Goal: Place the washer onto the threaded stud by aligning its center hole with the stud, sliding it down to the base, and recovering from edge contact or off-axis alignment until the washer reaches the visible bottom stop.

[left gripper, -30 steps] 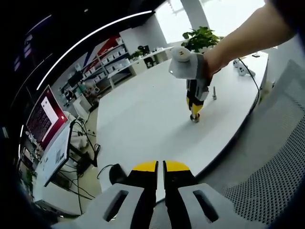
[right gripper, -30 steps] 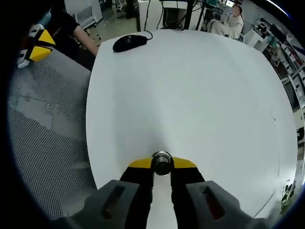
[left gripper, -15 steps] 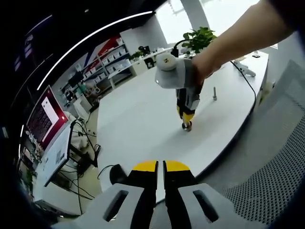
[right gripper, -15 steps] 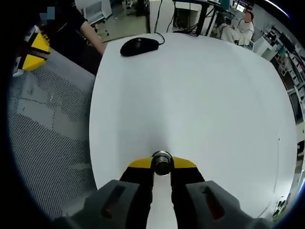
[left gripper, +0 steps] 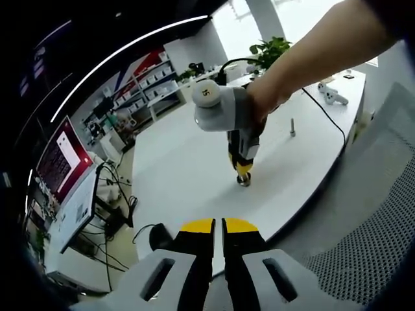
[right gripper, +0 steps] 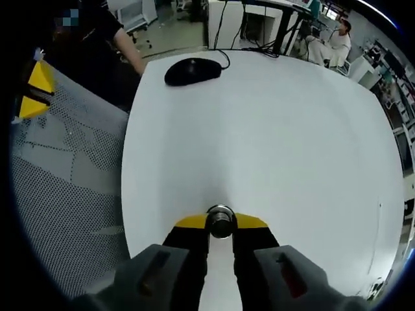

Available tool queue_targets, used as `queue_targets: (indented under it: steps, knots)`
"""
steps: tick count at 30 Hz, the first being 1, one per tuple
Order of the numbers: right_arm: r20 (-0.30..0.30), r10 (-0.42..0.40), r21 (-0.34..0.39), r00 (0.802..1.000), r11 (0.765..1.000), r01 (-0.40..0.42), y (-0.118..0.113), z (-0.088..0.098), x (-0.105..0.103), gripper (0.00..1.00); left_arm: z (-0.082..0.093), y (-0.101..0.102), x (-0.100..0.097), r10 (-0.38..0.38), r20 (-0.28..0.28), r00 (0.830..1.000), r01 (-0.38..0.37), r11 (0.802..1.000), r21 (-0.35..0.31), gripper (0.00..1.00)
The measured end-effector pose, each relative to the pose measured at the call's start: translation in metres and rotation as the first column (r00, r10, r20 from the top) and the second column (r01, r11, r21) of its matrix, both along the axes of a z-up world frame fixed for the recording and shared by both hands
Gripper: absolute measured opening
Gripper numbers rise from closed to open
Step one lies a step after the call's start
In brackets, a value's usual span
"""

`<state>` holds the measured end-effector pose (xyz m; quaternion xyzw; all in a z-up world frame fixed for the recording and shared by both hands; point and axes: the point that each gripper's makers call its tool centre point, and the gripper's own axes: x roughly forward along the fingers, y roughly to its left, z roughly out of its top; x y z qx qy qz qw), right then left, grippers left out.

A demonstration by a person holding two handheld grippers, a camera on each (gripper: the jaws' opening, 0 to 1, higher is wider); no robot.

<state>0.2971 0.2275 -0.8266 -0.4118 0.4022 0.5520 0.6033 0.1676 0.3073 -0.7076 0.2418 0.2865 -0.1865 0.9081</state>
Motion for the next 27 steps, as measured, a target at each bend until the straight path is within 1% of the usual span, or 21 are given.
queue_targets:
  steps: [1,3,5,7,10,12,13,15,19,21,22,25,26,27]
  knots:
    - [0.007,0.009,0.003,1.0,1.0,-0.009,0.0,0.001,0.0,0.17,0.0,0.0,0.0,0.0,0.0,1.0,0.0,1.0,0.0,0.02]
    - [-0.003,-0.028,0.017,1.0,0.999,0.028,-0.001,0.004,-0.002,0.24,0.0,0.0,0.0,-0.001,-0.001,1.0,0.001,1.0,0.0,0.02]
    - [-0.018,-0.058,0.04,0.998,0.998,0.058,-0.003,0.007,-0.001,0.25,0.0,0.0,0.0,-0.001,-0.002,1.0,0.001,1.0,0.001,0.02]
    - [-0.011,-0.077,0.054,0.997,0.996,0.077,-0.009,0.012,0.001,0.3,0.0,0.0,0.0,0.0,-0.003,1.0,0.0,1.0,0.001,0.02]
    - [-0.001,-0.094,0.081,0.996,0.992,0.094,-0.021,0.022,0.004,0.3,-0.001,0.0,0.0,0.0,-0.005,1.0,0.0,1.0,0.002,0.02]
    - [0.001,-0.135,0.111,0.991,0.985,0.134,-0.033,0.03,0.009,0.3,-0.001,0.0,-0.001,-0.001,-0.006,1.0,0.001,1.0,0.002,0.02]
    - [-0.015,-0.173,0.133,0.985,0.976,0.174,-0.04,0.034,0.008,0.3,-0.001,0.0,-0.001,-0.002,-0.006,1.0,0.002,1.0,0.002,0.02]
    - [-0.026,-0.225,0.167,0.974,0.96,0.226,-0.053,0.04,0.01,0.29,-0.001,0.0,-0.001,-0.001,-0.005,1.0,0.001,1.0,0.002,0.02]
    - [-0.008,-0.269,0.185,0.963,0.946,0.266,-0.078,0.048,0.014,0.28,-0.001,0.0,-0.001,0.002,-0.007,1.0,-0.002,1.0,0.003,0.02]
    - [-0.01,-0.307,0.209,0.952,0.93,0.303,-0.091,0.053,0.015,0.28,-0.001,0.0,-0.001,0.001,-0.008,1.0,-0.001,1.0,0.003,0.02]
    - [-0.011,-0.337,0.232,0.942,0.915,0.33,-0.099,0.057,0.017,0.28,-0.001,0.0,-0.001,0.001,-0.009,1.0,-0.001,1.0,0.003,0.02]
    - [-0.002,-0.383,0.259,0.924,0.892,0.371,-0.119,0.062,0.019,0.28,-0.002,0.0,-0.001,0.001,-0.013,1.0,-0.001,1.0,0.005,0.02]
    - [0.01,-0.412,0.275,0.911,0.877,0.393,-0.128,0.065,0.022,0.27,-0.002,0.0,-0.001,0.002,-0.014,1.0,-0.002,1.0,0.005,0.02]
    - [0.013,-0.429,0.282,0.903,0.868,0.408,-0.135,0.067,0.022,0.27,-0.002,0.0,-0.001,0.003,-0.015,1.0,-0.003,1.0,0.006,0.02]
